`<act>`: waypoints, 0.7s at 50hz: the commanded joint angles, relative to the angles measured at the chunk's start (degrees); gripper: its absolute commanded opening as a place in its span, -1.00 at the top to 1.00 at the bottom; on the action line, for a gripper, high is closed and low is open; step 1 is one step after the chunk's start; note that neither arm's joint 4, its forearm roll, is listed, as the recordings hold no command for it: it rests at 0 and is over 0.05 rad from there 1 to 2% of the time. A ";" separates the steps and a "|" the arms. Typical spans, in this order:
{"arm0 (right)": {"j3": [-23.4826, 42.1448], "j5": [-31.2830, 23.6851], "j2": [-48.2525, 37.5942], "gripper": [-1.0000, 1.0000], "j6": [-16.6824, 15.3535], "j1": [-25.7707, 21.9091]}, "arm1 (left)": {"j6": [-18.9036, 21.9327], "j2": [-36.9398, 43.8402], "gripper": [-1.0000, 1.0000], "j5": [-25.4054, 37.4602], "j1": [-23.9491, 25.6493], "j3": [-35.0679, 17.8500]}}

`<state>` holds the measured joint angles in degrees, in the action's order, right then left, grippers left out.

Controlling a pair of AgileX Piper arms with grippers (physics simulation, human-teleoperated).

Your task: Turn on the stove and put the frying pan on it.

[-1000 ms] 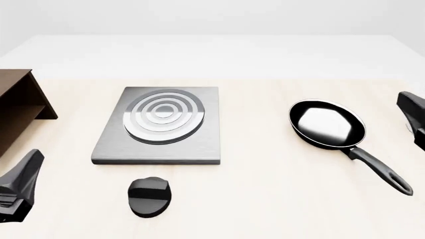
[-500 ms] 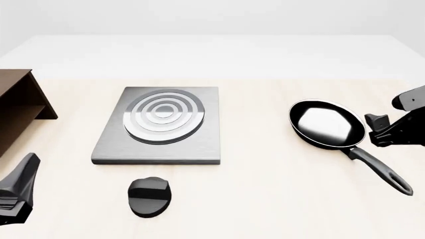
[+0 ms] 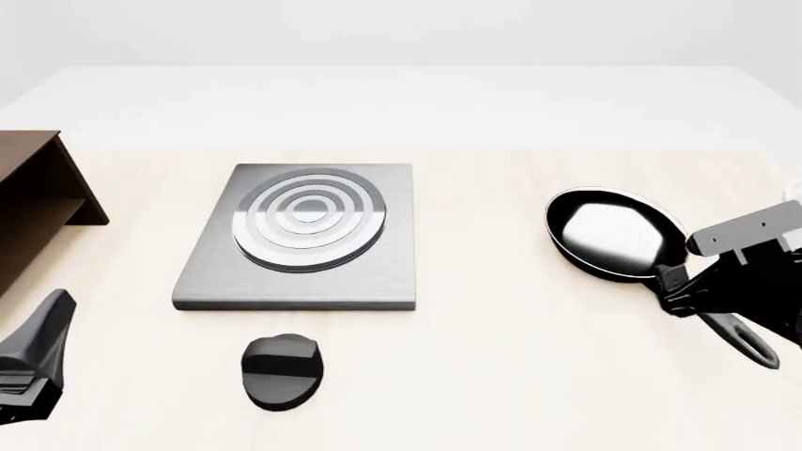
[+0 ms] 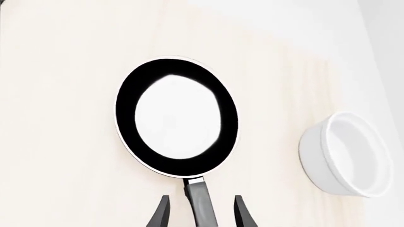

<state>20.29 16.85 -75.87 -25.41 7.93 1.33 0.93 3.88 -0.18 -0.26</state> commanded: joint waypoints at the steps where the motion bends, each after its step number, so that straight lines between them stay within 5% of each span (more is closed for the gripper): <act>1: -2.10 7.88 -8.18 -1.00 -0.09 1.15 | -0.59 1.41 -1.00 -1.09 -0.14 0.12; 35: -5.79 16.83 -16.83 -1.00 -5.16 6.01 | -1.54 1.24 -1.00 -0.38 -0.88 0.07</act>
<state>15.49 31.77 -90.99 -29.30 12.88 0.02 1.73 3.81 -0.92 -0.20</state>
